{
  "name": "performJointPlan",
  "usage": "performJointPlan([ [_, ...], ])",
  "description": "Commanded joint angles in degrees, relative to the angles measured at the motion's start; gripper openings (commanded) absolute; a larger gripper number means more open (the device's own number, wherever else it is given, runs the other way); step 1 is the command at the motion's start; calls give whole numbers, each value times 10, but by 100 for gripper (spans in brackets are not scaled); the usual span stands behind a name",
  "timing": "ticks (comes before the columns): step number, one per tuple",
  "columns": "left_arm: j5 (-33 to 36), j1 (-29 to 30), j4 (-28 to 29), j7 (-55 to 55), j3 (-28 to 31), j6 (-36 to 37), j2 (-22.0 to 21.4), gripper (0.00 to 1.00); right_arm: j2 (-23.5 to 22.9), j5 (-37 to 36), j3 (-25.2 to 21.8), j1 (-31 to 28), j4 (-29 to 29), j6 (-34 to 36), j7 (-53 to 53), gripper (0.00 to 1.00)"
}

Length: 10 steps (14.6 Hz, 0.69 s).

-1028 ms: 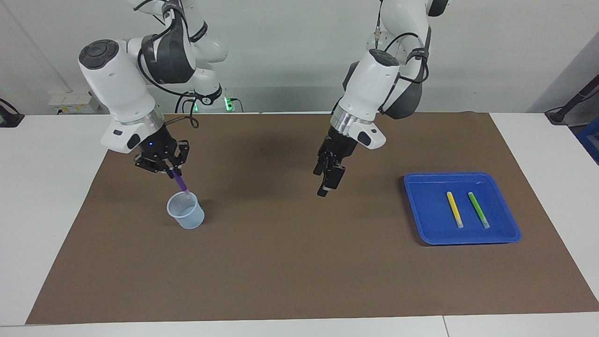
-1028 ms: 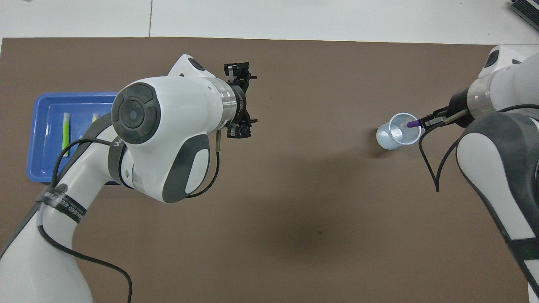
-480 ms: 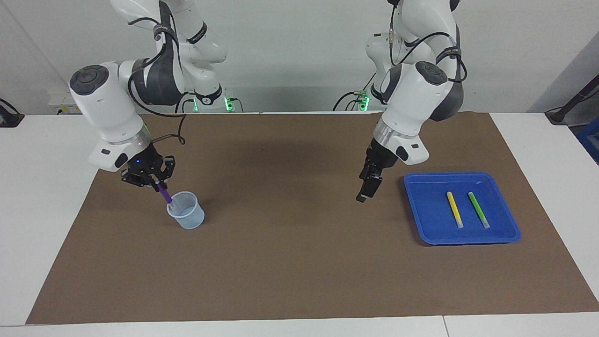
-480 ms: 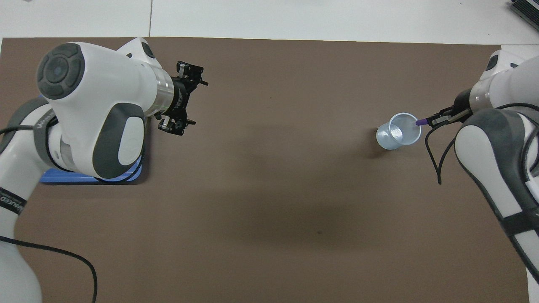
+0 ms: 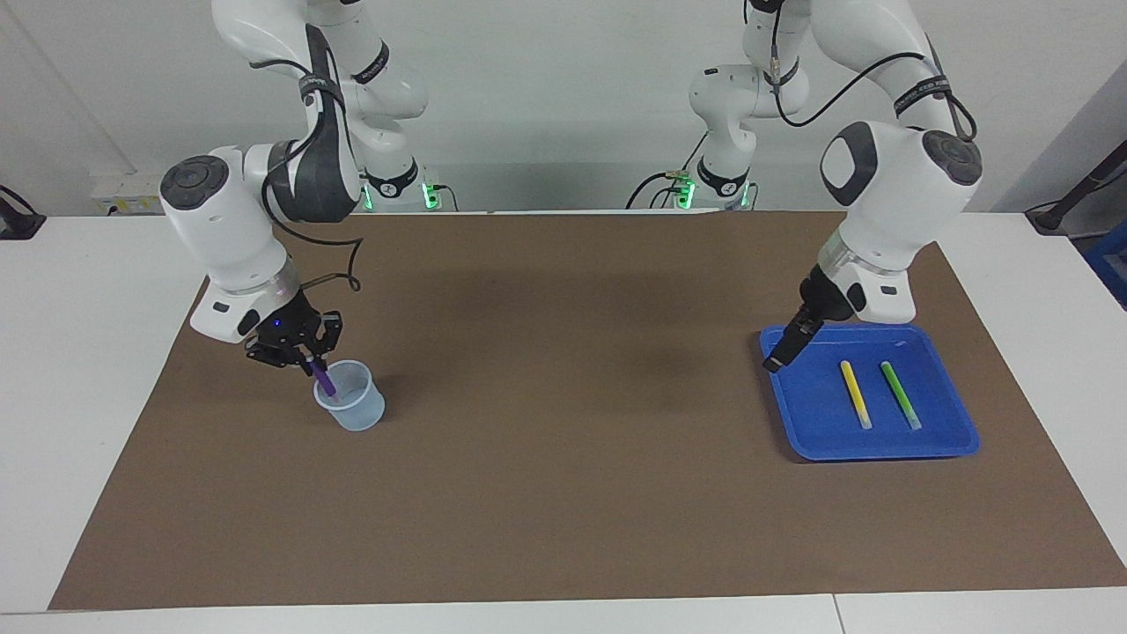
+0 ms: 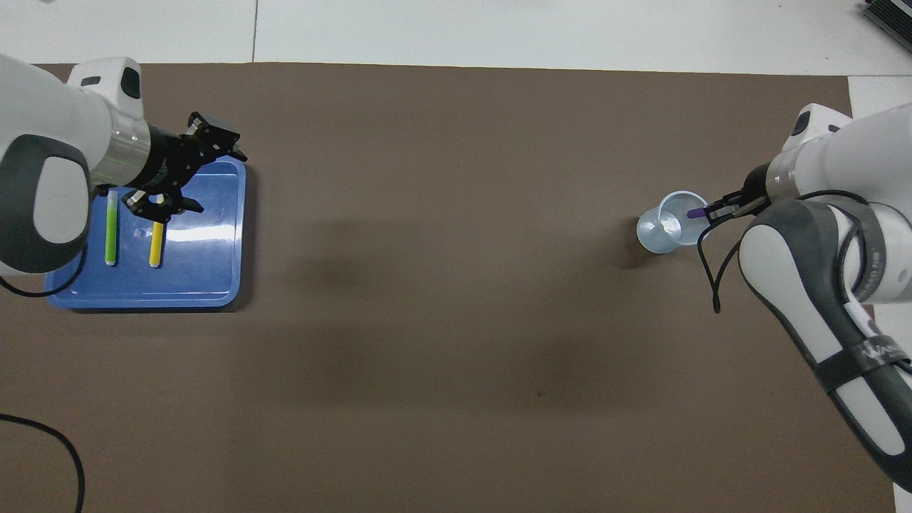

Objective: Transfer and insert pens with both arms
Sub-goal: 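Lower the left gripper onto the yellow pen while the right gripper withdraws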

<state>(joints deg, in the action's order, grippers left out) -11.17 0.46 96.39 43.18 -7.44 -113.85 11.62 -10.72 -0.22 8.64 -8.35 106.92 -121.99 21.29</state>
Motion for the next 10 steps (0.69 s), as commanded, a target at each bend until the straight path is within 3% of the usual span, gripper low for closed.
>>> performJointPlan([
  [1,18,47,34,-120,-6,5,-23,100,0,-6,4,-4,11,-13,0,12],
  [3,57,76,55,-255,-6,-5,-30,100,0,-6,4,-6,11,-10,0,48],
  [4,71,90,56,-313,-6,-6,-29,100,0,-6,4,-7,9,-8,0,82],
  [5,77,97,56,-351,-5,-11,-27,100,0,-6,4,-8,6,-4,1,100],
  [10,121,104,75,-397,-6,-88,6,100,17,-6,2,-22,-37,44,0,100],
])
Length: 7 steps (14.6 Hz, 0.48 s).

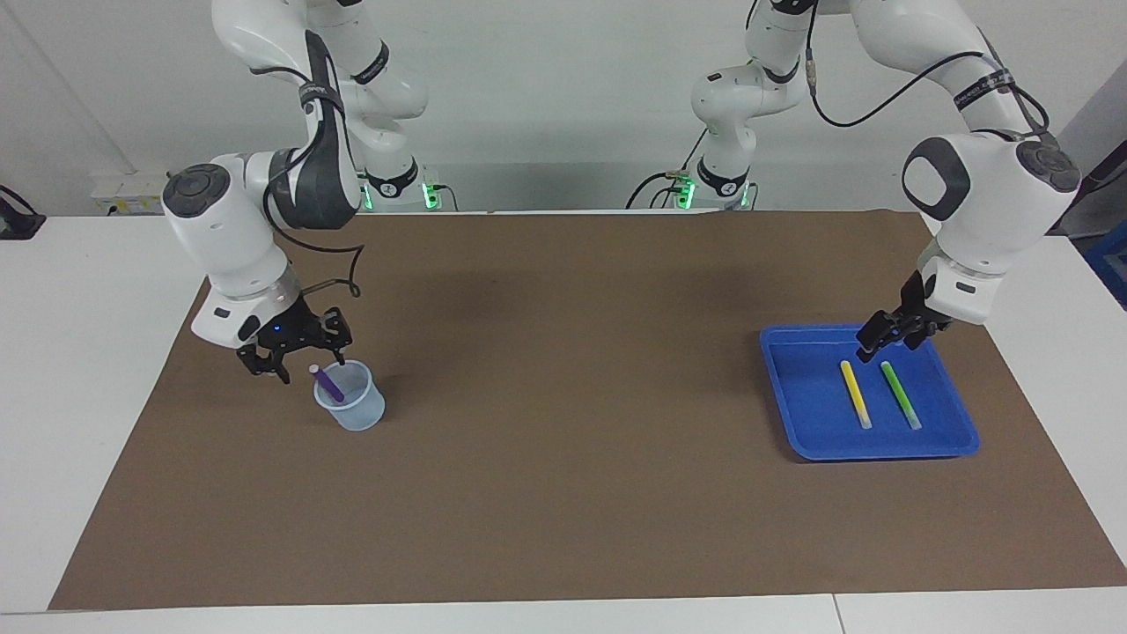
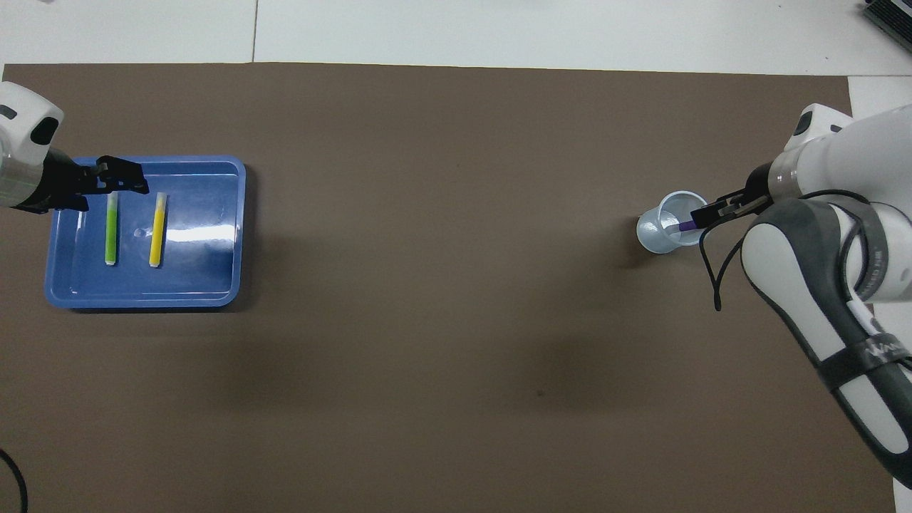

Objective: Transfer and insert pens with both arms
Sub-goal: 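Lower the left gripper onto the yellow pen while the right gripper withdraws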

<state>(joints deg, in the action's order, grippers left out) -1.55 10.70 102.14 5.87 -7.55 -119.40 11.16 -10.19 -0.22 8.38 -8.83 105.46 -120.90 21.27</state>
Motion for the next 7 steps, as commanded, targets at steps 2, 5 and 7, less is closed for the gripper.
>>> performJointPlan([
  [2,51,1,17,-52,-5,-59,39,100,38,-5,5,-18,-28,68,-1,100],
  [5,56,3,17,-74,-5,-86,65,100,76,-2,4,-25,-37,130,0,100],
  [7,57,16,17,-81,-5,-109,89,100,88,0,4,-37,-64,177,0,100],
])
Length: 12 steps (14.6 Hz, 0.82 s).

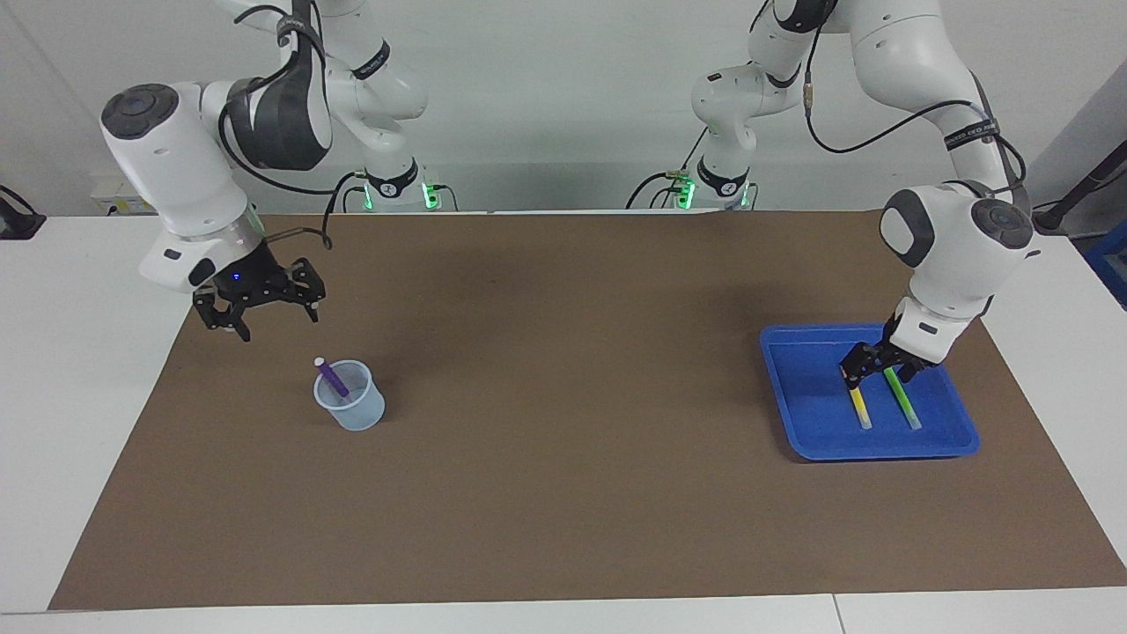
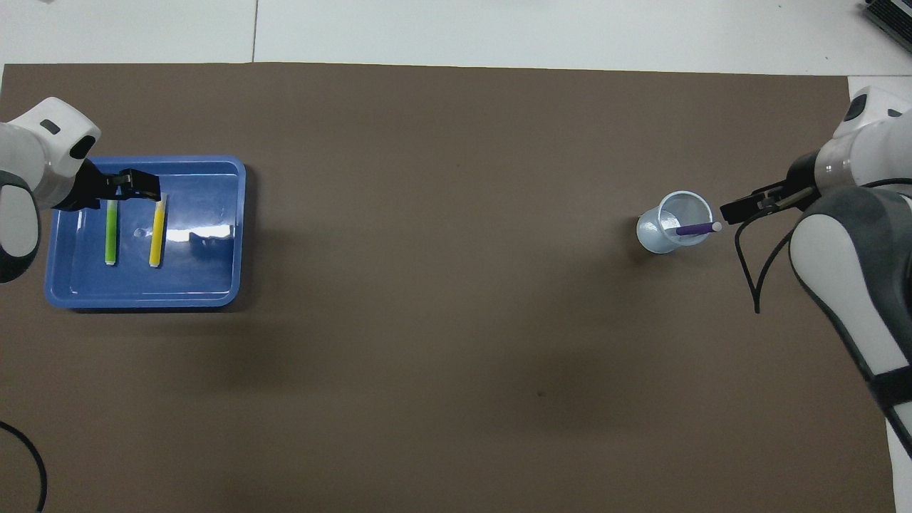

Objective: Transfer and insert pens with both arms
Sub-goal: 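Lower the left gripper onto the yellow pen while the right gripper withdraws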

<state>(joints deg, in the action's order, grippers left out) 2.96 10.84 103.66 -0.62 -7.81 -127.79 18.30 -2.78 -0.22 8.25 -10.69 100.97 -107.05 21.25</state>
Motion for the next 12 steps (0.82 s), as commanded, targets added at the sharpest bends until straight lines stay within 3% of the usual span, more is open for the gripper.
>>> performJointPlan([
  [1,12,21,2,-42,-2,-35,27,100,15,3,5,-20,-39,63,-1,100],
  [3,11,24,7,-61,-2,-47,38,100,12,0,6,-17,-89,110,-3,100],
  [7,11,20,32,-61,-3,-87,46,100,32,-7,8,-8,-42,113,-24,100],
  [12,11,20,69,-61,-2,-106,41,76,39,-4,10,-8,-34,127,-51,100],
])
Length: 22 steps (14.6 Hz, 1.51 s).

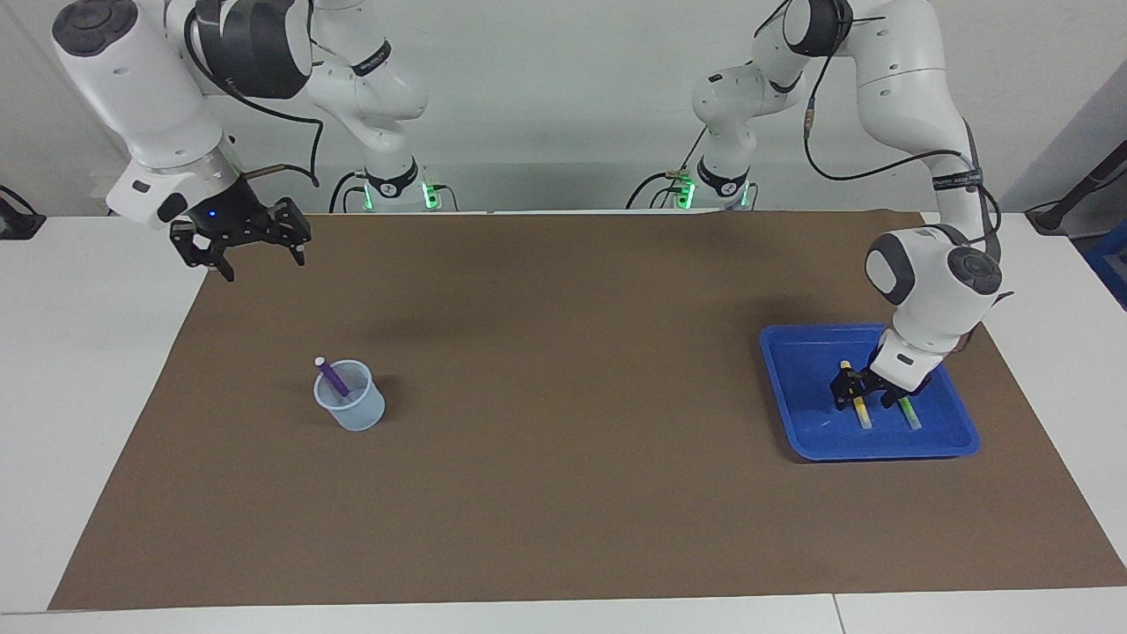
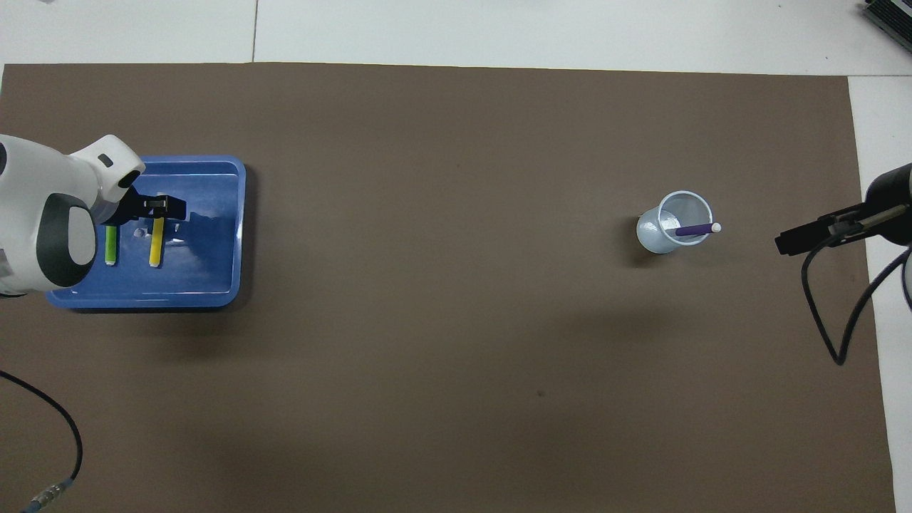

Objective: Transfer and insert pens with both arms
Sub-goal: 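Lower the left gripper onto the yellow pen while the right gripper withdraws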

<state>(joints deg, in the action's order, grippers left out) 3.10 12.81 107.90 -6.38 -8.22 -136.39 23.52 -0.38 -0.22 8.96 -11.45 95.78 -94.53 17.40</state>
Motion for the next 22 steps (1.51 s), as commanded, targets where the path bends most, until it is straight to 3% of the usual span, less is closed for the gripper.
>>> performJointPlan([
  [1,9,-1,27,-4,2,-20,-12,72,21,-4,2,-2,29,-1,-12,100],
  [4,9,0,28,-4,2,-18,-12,57,29,-4,3,-1,45,-5,-14,100],
  [10,9,-5,22,-3,2,-5,-12,4,31,0,3,-2,48,-4,-13,100],
  [11,9,-5,21,-2,2,-5,-12,0,30,0,3,-2,47,-5,-13,100],
  [22,-1,-21,-71,61,0,109,-6,0,48,2,2,-9,82,-26,49,100],
])
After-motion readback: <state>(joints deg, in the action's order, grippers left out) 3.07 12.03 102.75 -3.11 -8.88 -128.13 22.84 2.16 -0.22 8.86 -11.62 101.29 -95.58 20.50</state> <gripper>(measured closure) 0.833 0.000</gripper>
